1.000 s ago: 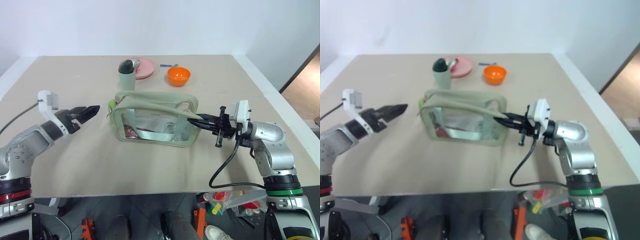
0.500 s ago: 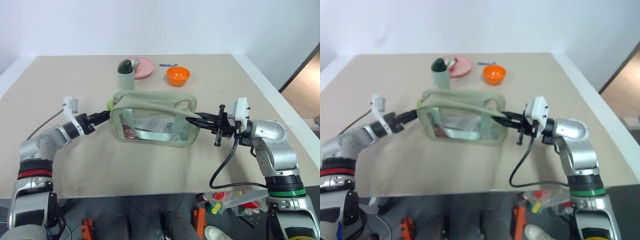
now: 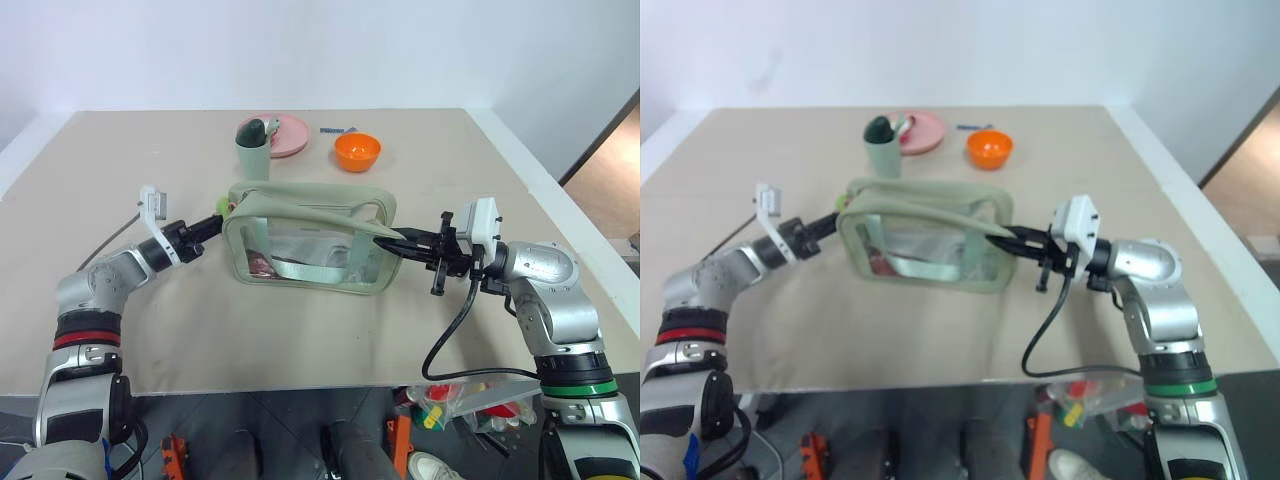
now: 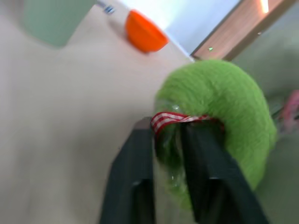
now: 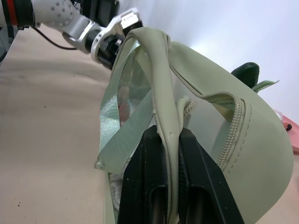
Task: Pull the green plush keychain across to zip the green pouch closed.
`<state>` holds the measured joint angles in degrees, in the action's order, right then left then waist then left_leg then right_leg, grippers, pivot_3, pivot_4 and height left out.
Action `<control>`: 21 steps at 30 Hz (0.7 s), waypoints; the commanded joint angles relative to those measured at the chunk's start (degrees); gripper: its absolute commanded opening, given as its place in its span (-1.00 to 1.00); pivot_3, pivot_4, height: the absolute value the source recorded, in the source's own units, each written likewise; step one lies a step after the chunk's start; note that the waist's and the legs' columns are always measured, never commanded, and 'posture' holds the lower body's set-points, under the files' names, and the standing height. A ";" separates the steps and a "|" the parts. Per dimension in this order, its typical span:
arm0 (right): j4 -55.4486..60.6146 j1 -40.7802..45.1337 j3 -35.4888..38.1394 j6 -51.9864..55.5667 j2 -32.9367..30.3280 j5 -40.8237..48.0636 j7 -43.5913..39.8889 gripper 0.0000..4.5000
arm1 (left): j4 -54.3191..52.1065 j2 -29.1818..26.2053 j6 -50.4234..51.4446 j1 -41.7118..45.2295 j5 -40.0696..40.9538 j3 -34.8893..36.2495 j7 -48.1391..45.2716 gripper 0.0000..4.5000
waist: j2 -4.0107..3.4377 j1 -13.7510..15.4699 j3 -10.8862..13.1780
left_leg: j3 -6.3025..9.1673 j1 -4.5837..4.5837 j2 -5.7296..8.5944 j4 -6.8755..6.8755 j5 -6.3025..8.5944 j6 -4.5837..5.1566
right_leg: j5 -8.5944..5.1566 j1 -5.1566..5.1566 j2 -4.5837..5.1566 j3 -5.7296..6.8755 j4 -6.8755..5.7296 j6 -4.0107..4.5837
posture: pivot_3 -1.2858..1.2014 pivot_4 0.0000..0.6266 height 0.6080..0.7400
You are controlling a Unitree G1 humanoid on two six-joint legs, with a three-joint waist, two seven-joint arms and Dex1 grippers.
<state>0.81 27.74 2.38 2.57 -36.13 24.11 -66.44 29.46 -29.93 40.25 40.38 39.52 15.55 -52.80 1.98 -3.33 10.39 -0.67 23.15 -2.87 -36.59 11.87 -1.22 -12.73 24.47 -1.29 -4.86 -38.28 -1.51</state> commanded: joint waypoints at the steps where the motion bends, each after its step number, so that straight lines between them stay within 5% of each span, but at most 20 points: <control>1: 0.51 0.48 0.37 -1.05 -0.54 0.19 -0.83 -1.00 | -6.24 -0.70 2.40 -0.15 2.62 2.05 0.22 -0.97 | 0.00 0.00 0.00 | 0.00 0.00 0.00 0.00 0.00 0.00 | 0.00 0.00 0.00 0.00 0.00 0.00 | 0.03 -0.52 1.00; 12: -2.44 0.89 0.01 -2.98 -0.12 -0.24 -1.88 -1.00 | -28.19 -4.22 14.72 -0.13 14.14 8.22 7.67 -0.97 | 0.00 0.02 0.01 | 0.02 -0.02 -0.01 0.01 0.00 0.00 | -0.01 -0.01 0.02 0.01 0.00 -0.01 | 0.03 -0.52 1.00; 21: -3.74 1.32 -0.16 -4.11 -0.11 -0.61 -2.36 -1.00 | -31.83 -0.49 11.91 8.21 13.50 3.39 12.49 -0.97 | 0.01 0.04 0.01 | 0.01 -0.05 0.03 -0.04 -0.06 -0.09 | 0.03 -0.06 0.04 -0.01 0.00 -0.06 | 0.03 -0.52 1.00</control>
<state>-3.60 28.02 2.27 -0.74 -35.95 23.90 -68.39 -0.14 -30.59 53.73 46.53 52.77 19.41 -40.54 1.99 -3.29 10.40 -0.65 23.11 -2.83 -36.62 11.82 -1.31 -12.70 24.41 -1.26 -4.86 -38.27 -1.57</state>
